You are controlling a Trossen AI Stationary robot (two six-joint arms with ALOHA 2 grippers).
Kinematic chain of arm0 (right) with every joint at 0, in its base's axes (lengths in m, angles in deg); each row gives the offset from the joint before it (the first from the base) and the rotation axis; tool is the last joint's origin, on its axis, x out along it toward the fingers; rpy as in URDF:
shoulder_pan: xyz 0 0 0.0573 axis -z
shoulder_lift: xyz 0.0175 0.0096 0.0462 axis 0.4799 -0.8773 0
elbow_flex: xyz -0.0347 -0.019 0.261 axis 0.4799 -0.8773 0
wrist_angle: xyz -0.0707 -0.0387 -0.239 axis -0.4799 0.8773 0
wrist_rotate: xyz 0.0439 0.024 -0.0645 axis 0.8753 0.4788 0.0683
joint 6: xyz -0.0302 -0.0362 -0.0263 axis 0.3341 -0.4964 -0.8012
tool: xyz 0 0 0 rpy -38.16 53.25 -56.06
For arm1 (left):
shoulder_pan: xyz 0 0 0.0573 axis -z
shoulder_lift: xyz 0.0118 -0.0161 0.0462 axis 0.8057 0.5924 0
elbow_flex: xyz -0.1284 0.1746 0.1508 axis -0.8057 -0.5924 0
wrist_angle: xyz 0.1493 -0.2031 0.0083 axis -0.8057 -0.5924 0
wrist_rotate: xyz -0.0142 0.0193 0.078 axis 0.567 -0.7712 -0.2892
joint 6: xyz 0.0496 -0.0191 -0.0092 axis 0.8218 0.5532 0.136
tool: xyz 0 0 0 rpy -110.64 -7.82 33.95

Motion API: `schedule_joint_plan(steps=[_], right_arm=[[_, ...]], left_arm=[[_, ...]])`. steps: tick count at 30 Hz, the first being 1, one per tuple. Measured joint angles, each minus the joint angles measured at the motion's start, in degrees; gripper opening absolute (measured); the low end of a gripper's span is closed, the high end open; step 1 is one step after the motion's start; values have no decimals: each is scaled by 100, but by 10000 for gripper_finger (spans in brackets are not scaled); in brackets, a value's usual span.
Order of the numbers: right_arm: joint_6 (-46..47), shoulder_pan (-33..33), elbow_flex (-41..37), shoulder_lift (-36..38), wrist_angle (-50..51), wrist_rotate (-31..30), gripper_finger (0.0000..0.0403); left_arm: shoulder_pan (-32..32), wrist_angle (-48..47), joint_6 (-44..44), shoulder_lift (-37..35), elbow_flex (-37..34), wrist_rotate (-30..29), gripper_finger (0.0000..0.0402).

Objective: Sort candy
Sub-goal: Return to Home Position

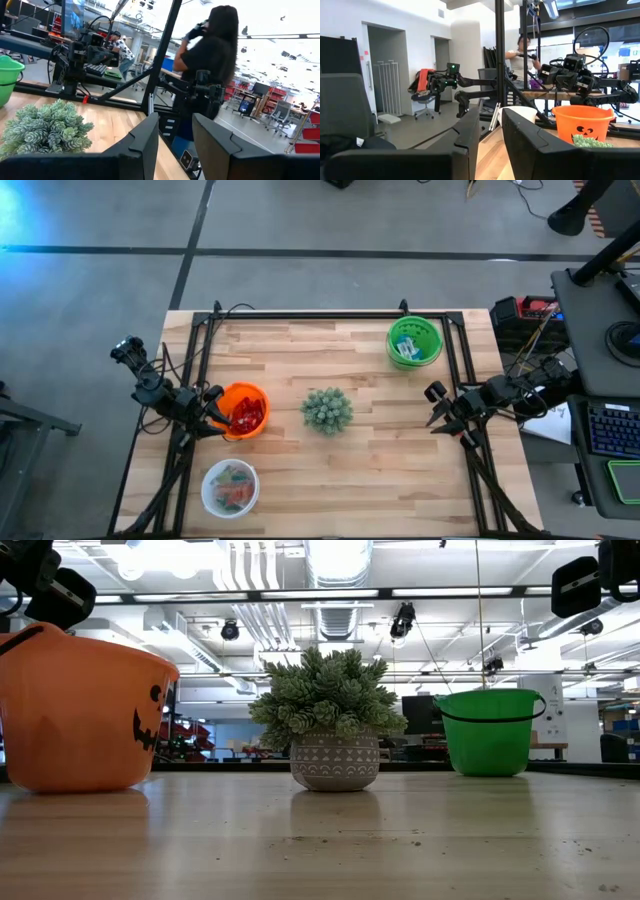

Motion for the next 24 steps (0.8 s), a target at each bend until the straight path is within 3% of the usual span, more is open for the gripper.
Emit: schedule_joint_plan(steps=[24], right_arm=[[7,-1,0,0,1,1,77]], left_arm=[[2,1,2,0,-2,0,103]])
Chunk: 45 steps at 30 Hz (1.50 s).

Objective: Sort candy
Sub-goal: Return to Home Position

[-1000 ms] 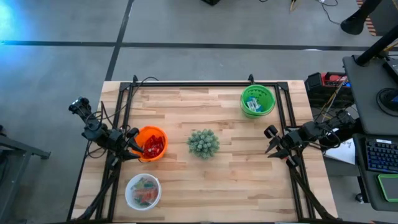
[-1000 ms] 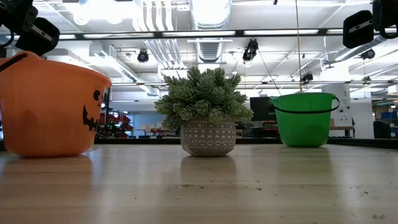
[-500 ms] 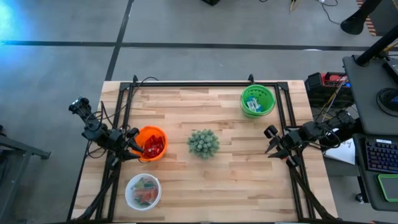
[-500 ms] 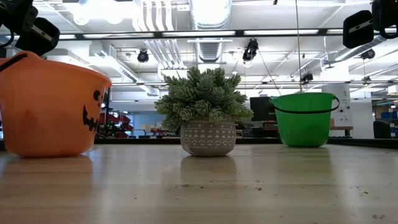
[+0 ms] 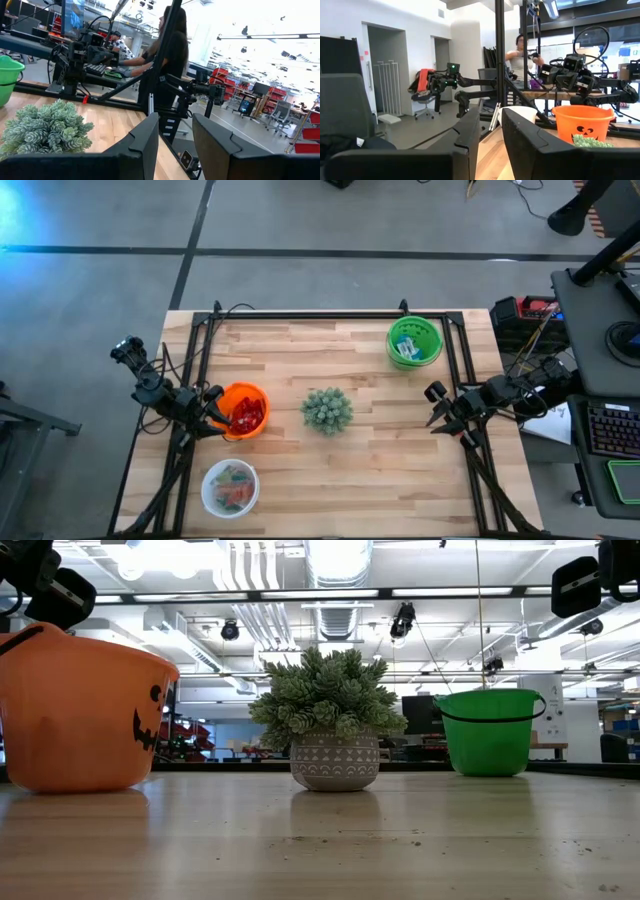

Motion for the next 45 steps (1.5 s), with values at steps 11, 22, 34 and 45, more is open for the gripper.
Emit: schedule_joint_plan(steps=[11,22,34,45], right_arm=[[-3,1,1,0,0,1,84],[-5,-2,2,0,0,-1,84],[-5,1,2,0,-1,-2,84],[-5,-1,1,0,1,-1,84]], left_arm=[[-2,0,0,0,0,-1,103],[-2,1,-1,0,0,-2,103],[0,1,-2,0,0,-2,103],[0,1,-2,0,0,-2,103]])
